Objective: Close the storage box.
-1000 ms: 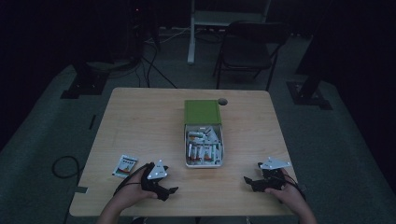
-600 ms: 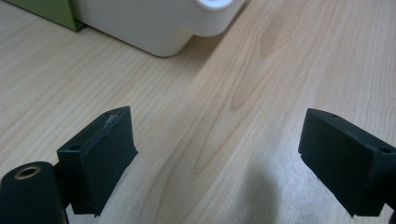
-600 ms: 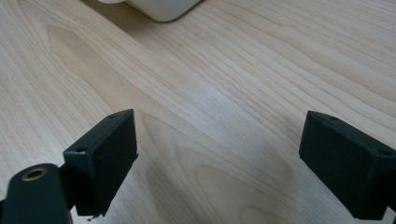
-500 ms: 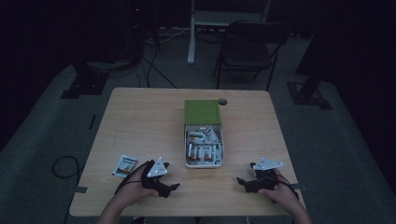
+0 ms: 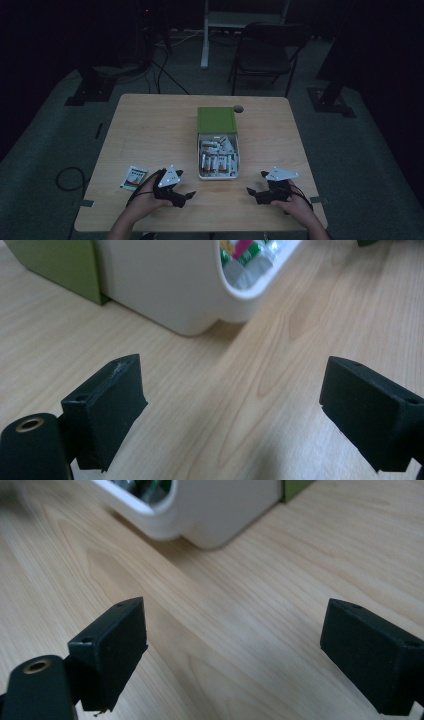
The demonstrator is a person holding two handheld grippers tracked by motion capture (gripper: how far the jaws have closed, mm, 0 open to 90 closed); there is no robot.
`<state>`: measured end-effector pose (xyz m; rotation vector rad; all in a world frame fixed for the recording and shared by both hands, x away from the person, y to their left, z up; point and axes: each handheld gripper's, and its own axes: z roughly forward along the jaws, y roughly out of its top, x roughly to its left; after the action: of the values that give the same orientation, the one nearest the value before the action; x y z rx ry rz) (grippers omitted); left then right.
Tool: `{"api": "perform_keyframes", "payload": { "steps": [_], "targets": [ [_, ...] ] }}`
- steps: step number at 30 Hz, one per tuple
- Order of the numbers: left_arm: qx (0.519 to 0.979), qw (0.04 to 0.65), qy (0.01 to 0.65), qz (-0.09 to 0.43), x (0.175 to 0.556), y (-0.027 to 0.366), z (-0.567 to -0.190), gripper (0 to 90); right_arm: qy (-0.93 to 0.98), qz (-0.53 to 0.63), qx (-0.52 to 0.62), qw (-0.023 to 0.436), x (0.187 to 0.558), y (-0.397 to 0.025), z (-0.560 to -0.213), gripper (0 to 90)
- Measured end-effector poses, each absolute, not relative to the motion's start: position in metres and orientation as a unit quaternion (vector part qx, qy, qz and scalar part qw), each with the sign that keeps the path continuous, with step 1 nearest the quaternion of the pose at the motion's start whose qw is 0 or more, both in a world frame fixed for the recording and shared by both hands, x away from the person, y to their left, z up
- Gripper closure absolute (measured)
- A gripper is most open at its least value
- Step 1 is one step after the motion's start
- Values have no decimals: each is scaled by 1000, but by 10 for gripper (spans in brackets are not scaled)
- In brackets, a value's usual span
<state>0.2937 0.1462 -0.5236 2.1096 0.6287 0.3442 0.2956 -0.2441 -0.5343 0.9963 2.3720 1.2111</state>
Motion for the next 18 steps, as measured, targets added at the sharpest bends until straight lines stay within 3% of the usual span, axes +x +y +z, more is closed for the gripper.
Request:
{"api": "perform_keyframes", "payload": {
  "steps": [18],
  "targets": [
    [810, 483, 274, 186, 305, 143, -511, 117, 801, 479, 334, 137, 312, -226, -520, 110]
  ]
}}
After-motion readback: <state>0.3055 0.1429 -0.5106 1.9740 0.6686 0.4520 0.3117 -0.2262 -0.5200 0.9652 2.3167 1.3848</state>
